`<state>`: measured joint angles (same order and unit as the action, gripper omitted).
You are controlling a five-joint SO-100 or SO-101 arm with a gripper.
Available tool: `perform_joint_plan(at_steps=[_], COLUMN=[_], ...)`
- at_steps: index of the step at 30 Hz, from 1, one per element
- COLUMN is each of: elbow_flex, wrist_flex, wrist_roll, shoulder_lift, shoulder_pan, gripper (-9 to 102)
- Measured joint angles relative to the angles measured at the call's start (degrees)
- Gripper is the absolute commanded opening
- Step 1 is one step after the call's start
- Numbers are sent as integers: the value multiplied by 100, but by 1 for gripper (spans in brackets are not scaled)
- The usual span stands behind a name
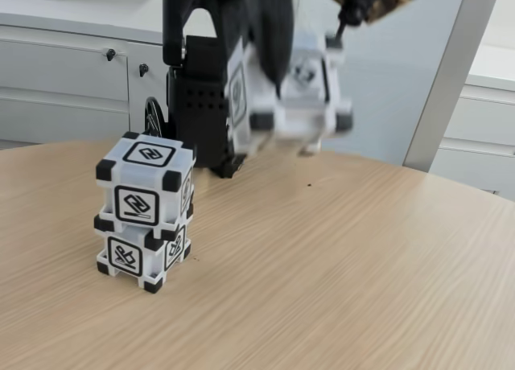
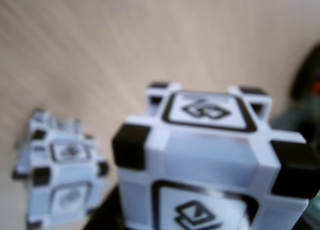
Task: Stack cubes from left to right.
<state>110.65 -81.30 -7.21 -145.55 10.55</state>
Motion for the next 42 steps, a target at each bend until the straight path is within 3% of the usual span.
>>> perform_joint_plan(at_steps=[5, 16, 30, 42], elbow_flex=[0, 0, -378, -545], wrist_flex=[0, -35, -2303, -2347], wrist_roll=[-123, 9, 105, 35], shoulder_lift=[-562, -694, -114, 580], shoulder_pan=[123, 1494, 1652, 1969], gripper=[0, 2, 0, 0])
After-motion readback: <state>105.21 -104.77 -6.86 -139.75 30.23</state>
